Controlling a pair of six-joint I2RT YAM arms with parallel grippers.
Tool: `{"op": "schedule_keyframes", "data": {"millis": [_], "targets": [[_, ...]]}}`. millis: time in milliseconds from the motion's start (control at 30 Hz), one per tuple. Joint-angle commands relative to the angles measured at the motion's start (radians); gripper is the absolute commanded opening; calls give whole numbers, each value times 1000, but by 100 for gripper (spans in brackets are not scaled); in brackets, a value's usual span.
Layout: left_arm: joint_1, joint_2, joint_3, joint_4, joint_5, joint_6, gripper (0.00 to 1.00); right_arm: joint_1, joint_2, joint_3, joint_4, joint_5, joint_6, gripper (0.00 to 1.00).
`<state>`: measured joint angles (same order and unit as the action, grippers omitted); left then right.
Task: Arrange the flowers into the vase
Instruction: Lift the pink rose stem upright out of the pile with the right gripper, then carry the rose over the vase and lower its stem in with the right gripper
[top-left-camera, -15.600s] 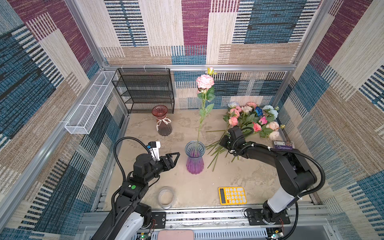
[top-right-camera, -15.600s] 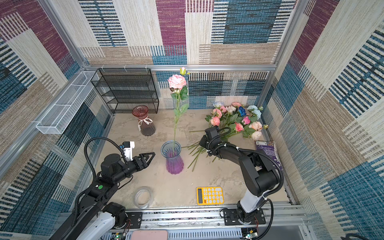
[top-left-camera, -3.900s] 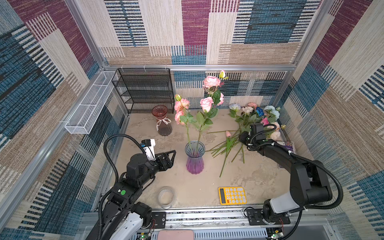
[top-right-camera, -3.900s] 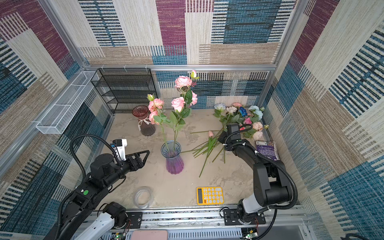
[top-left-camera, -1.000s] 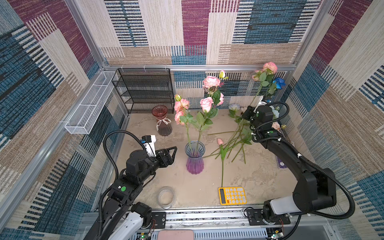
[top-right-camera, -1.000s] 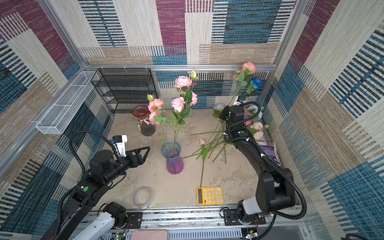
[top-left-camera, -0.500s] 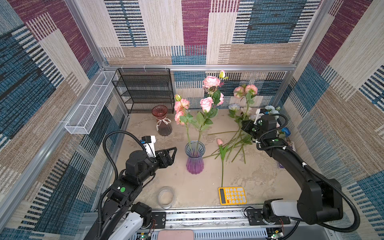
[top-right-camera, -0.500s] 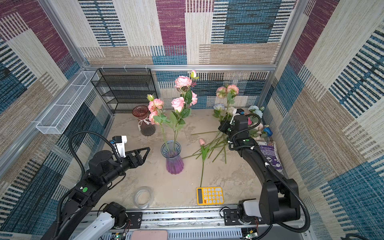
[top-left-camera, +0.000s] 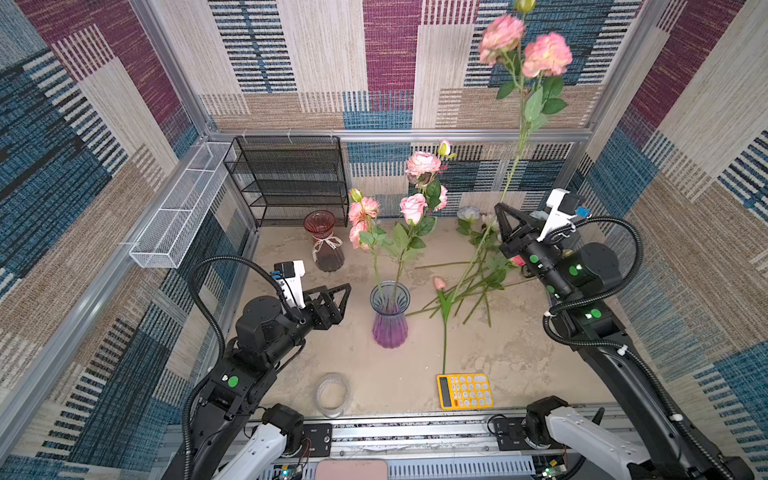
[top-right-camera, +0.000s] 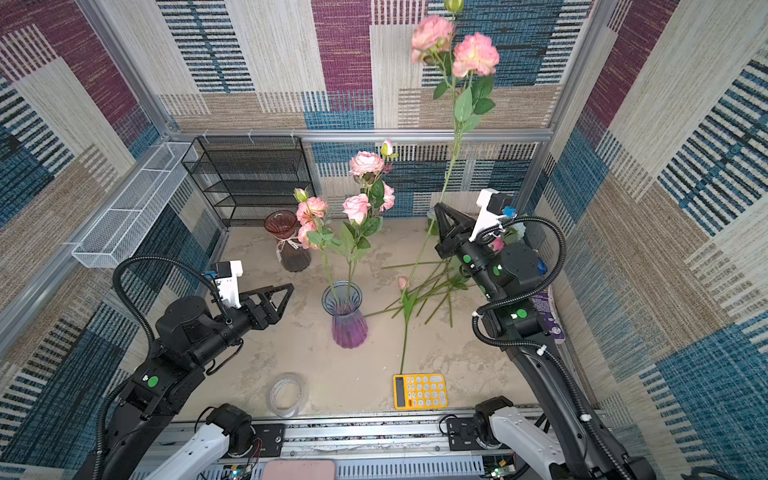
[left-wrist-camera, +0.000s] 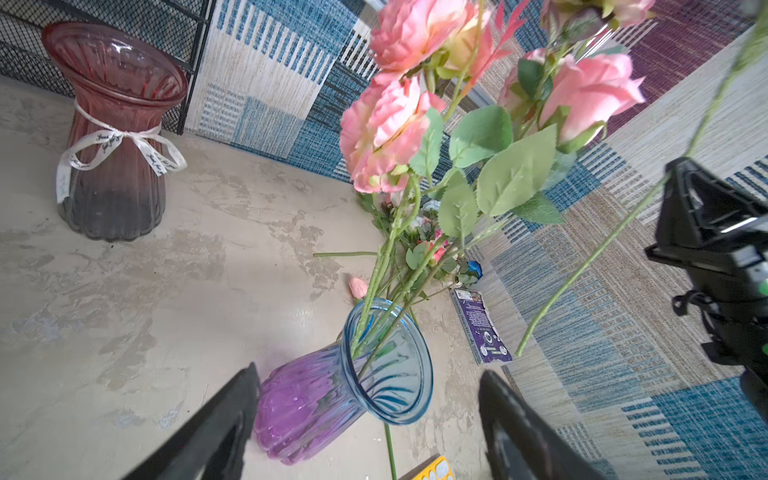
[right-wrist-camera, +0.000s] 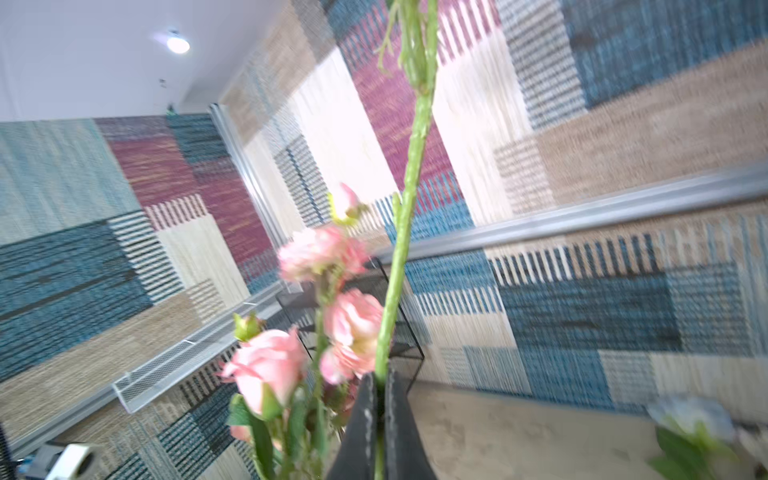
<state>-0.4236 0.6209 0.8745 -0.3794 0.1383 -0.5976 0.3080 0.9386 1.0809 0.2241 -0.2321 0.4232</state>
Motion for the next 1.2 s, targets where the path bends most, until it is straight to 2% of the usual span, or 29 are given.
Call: {"op": "schedule_keyframes", "data": {"millis": [0,167,233,367,433,567,700,1000,1133,1167], "targets": [[1,-3,23,-25,-12,48,84,40,-2,69,101,-87,-54,0],[2,-5,37,-39,-17,53,84,211,75,211,90,-114,-138,0],[2,-4,37,-39,-17,52,84,303,121,235,110,-76,-184,0],[1,-6,35,-37,-17,45,84,501,223,235,212,90,-339,0],[1,-7,35,-42,-17,44,84,560,271,236,271,141,-395,0],[1,-8,31,-45,-12,42,84,589,356,226,351,166,-419,0],[1,-13,24,-43,-4,38,84,617,409,186,357,199,-449,0],[0,-2,-6,6,28,17,84,658,404,-18,411,299,-499,0],[2,13,-14,20,47,10,84,660,389,-50,351,300,-484,0],[1,16,-16,22,49,8,84,659,387,-52,322,296,-473,4]]}}
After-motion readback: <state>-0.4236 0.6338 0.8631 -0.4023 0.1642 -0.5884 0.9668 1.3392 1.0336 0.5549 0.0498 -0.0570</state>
